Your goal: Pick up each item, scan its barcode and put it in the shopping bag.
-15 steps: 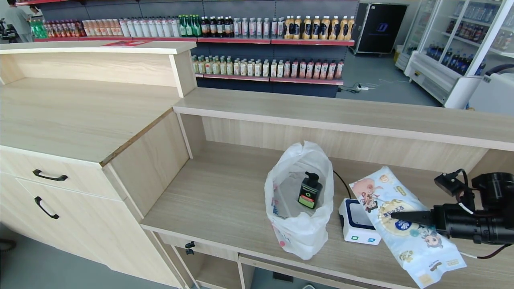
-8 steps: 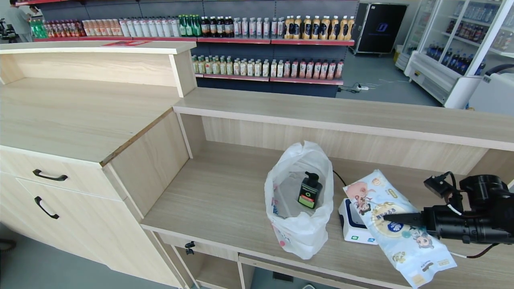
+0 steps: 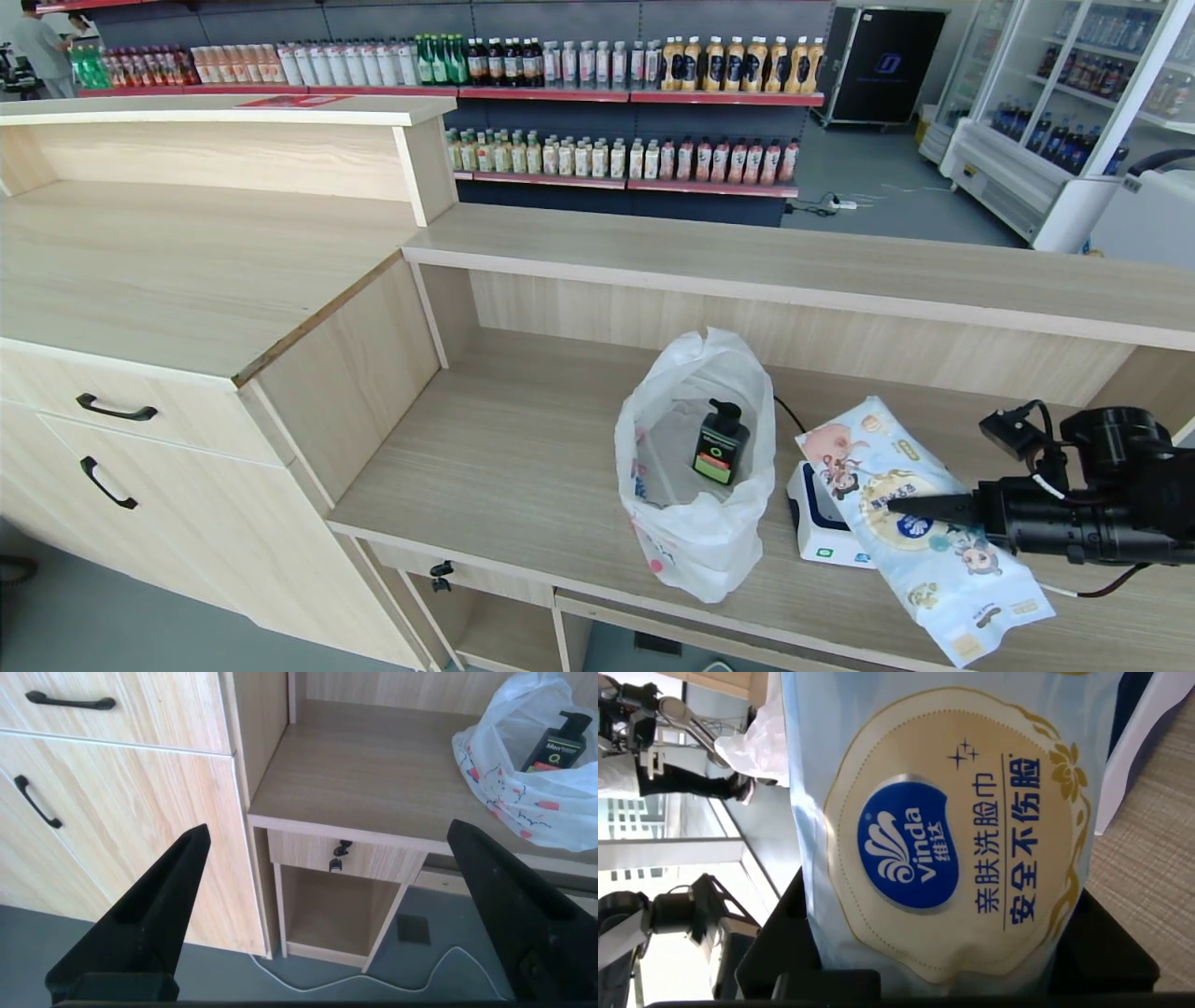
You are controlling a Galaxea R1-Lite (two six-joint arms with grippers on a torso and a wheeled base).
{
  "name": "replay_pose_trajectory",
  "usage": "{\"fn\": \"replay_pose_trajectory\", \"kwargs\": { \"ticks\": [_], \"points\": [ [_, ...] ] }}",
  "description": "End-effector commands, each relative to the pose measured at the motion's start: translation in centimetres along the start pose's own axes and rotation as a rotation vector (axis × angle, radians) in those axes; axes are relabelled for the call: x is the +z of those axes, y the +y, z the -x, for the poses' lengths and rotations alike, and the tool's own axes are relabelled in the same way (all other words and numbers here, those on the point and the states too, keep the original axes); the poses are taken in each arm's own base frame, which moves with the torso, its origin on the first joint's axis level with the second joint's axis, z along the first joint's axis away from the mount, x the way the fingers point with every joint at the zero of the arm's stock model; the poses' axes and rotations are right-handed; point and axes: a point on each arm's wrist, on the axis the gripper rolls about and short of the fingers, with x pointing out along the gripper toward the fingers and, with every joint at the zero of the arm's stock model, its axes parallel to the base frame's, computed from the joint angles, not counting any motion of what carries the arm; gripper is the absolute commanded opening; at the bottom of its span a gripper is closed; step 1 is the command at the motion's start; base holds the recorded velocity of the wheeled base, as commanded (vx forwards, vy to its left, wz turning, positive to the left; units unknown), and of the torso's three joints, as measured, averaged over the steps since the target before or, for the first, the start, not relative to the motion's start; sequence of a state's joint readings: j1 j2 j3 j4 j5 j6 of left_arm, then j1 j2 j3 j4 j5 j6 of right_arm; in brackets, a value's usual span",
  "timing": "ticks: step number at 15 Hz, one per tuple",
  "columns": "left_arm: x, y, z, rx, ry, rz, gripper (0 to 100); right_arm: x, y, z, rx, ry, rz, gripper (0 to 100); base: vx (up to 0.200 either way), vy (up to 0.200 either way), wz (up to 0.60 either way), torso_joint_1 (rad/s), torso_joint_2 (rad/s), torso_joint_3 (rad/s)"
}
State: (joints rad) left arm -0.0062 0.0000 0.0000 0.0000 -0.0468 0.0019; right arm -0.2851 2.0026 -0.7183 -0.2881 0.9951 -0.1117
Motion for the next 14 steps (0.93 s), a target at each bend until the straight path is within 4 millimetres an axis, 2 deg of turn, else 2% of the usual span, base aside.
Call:
{"fn": "replay_pose_trajectory", "kwargs": {
  "ticks": [1,3,4,5,6,7,8,10,14],
  "points": [
    [0.0,0.0,0.0,-0.001,0.002,-0.001,100,0.1,0.1,0.0,0.001,-0.001,0.006,0,0.000,0.000,0.00,0.000,0.00,0.000],
    [0.0,0.0,0.0,-0.001,0.002,0.000,100,1.3,2.4,1.2,-0.007,-0.045,0.094,0,0.000,0.000,0.00,0.000,0.00,0.000],
    [0.0,0.0,0.0,0.001,0.002,-0.001,100,2.1,5.0,3.2,-0.057,-0.100,0.172,0,0.000,0.000,0.00,0.000,0.00,0.000],
    [0.0,0.0,0.0,-0.001,0.002,-0.001,100,1.7,8.5,6.4,-0.258,-0.186,0.274,0,0.000,0.000,0.00,0.000,0.00,0.000],
    [0.0,0.0,0.0,0.001,0.002,0.000,100,0.8,10.3,8.2,-0.461,-0.223,0.362,0,0.000,0.000,0.00,0.000,0.00,0.000],
    [0.0,0.0,0.0,0.001,0.002,0.000,100,-0.3,11.2,9.7,-0.648,-0.232,0.440,0,0.000,0.000,0.00,0.000,0.00,0.000],
    [0.0,0.0,0.0,0.001,0.002,0.000,100,-1.2,11.7,10.9,-0.763,-0.226,0.499,0,0.000,0.000,0.00,0.000,0.00,0.000],
    [0.0,0.0,0.0,0.001,0.002,0.000,100,-1.1,11.7,11.9,-0.808,-0.254,0.510,0,0.000,0.000,0.00,0.000,0.00,0.000],
    [0.0,0.0,0.0,-0.001,0.002,0.000,100,0.9,12.8,12.4,-0.803,-0.418,0.509,0,0.000,0.000,0.60,0.000,0.00,0.005]
  ]
}}
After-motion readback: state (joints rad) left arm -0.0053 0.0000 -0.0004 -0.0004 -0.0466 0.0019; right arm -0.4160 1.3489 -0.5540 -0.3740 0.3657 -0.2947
